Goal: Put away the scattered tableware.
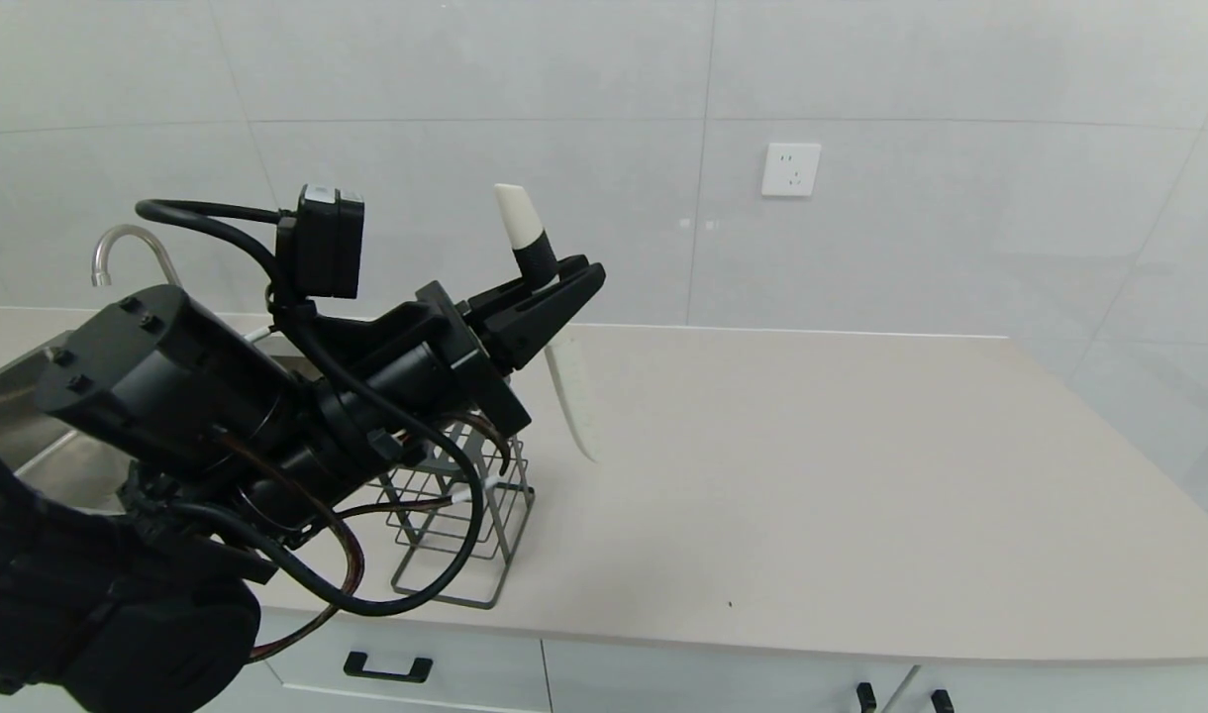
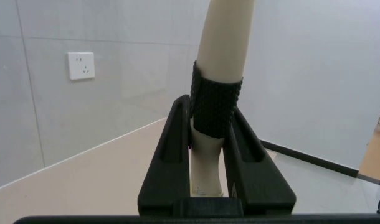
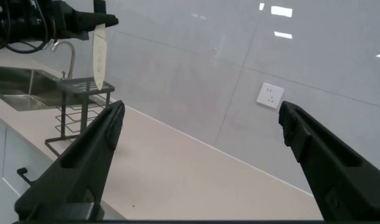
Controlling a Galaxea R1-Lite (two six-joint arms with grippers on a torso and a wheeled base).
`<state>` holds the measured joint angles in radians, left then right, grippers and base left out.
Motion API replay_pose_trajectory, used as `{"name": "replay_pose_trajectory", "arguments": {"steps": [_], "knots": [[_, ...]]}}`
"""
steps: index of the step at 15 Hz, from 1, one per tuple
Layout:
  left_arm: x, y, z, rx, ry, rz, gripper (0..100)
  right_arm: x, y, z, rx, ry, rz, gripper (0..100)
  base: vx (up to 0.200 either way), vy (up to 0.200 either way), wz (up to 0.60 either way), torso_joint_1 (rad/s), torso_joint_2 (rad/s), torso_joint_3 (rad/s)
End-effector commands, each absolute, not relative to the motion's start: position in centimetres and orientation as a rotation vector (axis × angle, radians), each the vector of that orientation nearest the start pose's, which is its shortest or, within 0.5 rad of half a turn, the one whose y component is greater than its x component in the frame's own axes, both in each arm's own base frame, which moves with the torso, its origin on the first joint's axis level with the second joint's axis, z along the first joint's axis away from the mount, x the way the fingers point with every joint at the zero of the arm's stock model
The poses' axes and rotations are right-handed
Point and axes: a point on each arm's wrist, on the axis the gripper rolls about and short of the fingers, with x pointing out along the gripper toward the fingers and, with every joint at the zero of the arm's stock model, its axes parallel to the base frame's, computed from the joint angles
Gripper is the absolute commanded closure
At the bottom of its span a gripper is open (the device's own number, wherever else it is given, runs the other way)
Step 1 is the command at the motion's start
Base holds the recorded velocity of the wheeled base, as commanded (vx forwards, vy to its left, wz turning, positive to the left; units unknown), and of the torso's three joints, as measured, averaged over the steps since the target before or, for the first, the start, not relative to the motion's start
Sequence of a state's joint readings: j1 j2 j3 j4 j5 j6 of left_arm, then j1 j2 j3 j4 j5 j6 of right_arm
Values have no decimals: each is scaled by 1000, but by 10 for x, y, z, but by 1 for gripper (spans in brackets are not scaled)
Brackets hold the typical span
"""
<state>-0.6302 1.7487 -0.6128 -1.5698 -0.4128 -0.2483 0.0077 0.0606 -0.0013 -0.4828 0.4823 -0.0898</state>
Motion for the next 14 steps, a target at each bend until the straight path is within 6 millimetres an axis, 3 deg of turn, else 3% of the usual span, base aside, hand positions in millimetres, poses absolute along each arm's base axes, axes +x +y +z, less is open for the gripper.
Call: {"name": "replay_pose_trajectory", "arguments": {"steps": [1, 7, 14], "knots": [[225, -175, 212, -273, -327, -1073, 100, -31, 8, 113, -147, -383, 355, 0, 0, 0, 0, 0, 0, 0], [228, -171, 212, -231, -354, -1031, 100, -23, 5, 83, -53, -74, 222, 0, 0, 0, 0, 0, 0, 0], [223, -156, 218, -225, -375, -998, 100, -22, 0, 76, -31, 1, 21, 0, 0, 0, 0, 0, 0, 0]]}}
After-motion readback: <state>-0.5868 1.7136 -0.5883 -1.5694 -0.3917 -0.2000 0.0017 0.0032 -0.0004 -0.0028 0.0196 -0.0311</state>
